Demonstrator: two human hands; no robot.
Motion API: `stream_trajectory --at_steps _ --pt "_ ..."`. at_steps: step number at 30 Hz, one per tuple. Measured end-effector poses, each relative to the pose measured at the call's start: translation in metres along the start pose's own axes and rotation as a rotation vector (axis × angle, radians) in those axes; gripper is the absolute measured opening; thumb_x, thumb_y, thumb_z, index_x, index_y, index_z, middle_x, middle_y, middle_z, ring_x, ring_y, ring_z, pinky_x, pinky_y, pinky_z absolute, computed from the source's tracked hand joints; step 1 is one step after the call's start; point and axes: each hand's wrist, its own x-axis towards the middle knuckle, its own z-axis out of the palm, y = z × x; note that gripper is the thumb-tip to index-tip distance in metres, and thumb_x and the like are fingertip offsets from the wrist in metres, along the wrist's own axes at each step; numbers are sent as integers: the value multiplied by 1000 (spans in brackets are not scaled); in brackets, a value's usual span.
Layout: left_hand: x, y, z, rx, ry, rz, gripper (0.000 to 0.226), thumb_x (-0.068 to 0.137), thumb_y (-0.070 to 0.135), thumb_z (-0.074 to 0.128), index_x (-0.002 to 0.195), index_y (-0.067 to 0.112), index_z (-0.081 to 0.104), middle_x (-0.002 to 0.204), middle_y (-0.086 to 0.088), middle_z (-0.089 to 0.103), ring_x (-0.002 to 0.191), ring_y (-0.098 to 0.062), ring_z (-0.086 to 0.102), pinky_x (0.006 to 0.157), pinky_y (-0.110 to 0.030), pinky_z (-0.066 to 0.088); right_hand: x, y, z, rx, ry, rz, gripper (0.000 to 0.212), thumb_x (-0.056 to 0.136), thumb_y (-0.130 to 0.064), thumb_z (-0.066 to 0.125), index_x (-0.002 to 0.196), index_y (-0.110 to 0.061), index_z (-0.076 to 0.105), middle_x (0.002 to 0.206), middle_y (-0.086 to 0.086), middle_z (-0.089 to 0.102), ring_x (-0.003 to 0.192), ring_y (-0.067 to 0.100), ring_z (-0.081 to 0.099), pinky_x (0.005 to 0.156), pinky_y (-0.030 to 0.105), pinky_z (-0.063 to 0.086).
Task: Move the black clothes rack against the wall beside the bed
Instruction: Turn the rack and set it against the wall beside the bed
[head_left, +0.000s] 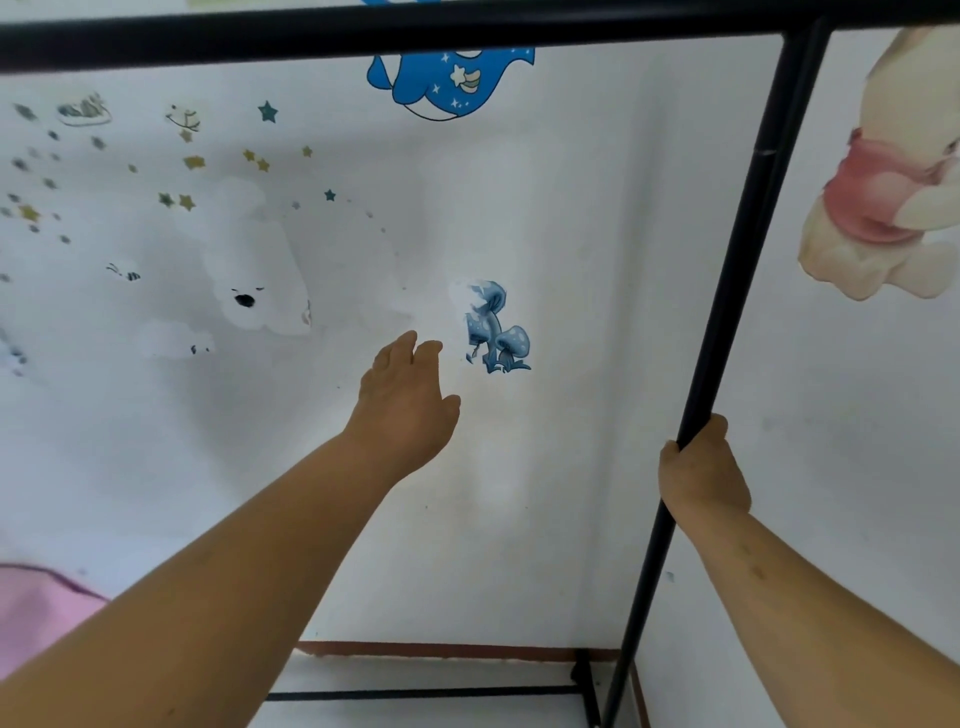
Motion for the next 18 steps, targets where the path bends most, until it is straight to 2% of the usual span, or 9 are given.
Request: stream_trajectory --at_steps 6,10,18 --pt "-11 -13 0 9 4 -38 65 88 33 54 143 13 26 155 -13 17 142 -29 14 112 -44 20 -3 7 9 42 49 4 29 98 -27 46 122 -12 38 108 13 62 87 35 63 68 42 52" --pt "-19 -21 6 13 -22 -66 65 88 33 53 143 14 25 155 -12 17 142 -29 13 112 -44 19 -8 11 16 105 25 57 30 97 -21 48 124 -9 40 113 15 62 94 36 63 77 47 54" --pt "-37 -40 11 -19 -40 -62 64 89 33 52 143 14 24 156 -12 15 143 -28 11 113 -43 18 -34 -6 26 124 -44 231 58 91 -12 53 141 -2 26 136 21 45 118 41 51 94 50 48"
